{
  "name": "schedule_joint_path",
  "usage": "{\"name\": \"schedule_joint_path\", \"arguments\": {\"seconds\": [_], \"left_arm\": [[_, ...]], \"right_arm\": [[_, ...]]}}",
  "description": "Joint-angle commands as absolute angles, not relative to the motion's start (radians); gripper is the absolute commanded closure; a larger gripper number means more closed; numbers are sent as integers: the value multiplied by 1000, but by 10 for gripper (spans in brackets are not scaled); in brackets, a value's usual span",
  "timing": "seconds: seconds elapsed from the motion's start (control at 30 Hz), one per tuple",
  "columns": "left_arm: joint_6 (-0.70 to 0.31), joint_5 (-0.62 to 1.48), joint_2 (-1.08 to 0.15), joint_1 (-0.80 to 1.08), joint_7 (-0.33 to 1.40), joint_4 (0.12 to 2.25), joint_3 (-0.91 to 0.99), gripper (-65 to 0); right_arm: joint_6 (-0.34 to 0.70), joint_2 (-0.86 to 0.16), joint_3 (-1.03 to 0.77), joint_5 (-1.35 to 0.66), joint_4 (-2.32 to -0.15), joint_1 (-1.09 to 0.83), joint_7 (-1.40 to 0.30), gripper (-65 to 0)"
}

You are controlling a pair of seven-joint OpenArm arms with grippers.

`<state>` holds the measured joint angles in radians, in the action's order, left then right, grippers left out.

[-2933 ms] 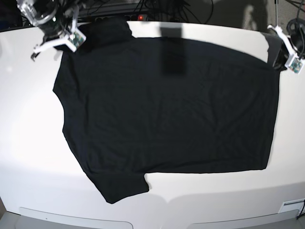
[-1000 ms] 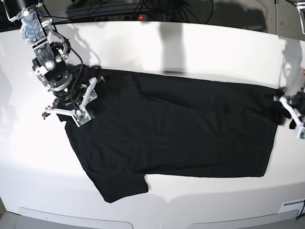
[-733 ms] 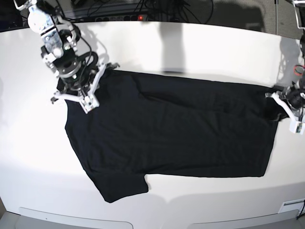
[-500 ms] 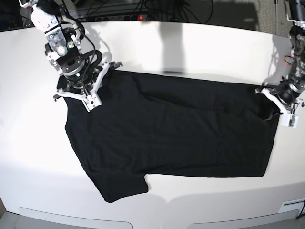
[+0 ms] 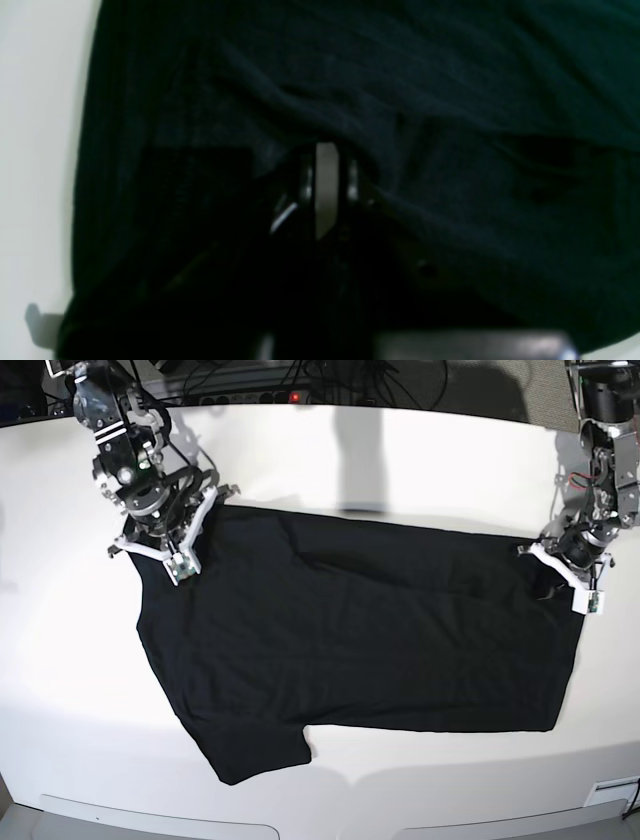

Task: Fold the T-shirt properly
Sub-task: 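Grasp the shoulder corners with both grippers and drag the shirt toward the arms, then move both grippers to the hem corners of the black shirt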

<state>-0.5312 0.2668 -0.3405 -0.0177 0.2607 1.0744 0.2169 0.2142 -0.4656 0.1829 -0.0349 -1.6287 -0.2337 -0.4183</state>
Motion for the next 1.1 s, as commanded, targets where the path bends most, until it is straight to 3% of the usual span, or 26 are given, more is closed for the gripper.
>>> {"name": "schedule_joint_path", "arguments": {"seconds": [0.0, 0.13, 0.6, 1.07], "left_arm": [[-536, 251, -357, 7, 290, 1077, 221, 0], [-628, 282, -364, 90, 290, 1104, 222, 0], [-630, 318, -369, 437, 291, 1466, 222, 0], [-629, 319, -369, 482, 327, 1617, 254, 0]], "right_arm": [[212, -479, 176, -38, -1641, -241, -402, 0], [209, -491, 175, -33, -1642, -310, -357, 0], [209, -493, 7, -30, -1788, -633, -336, 0], [209, -493, -56, -25, -1876, -718, -324, 0]]}}
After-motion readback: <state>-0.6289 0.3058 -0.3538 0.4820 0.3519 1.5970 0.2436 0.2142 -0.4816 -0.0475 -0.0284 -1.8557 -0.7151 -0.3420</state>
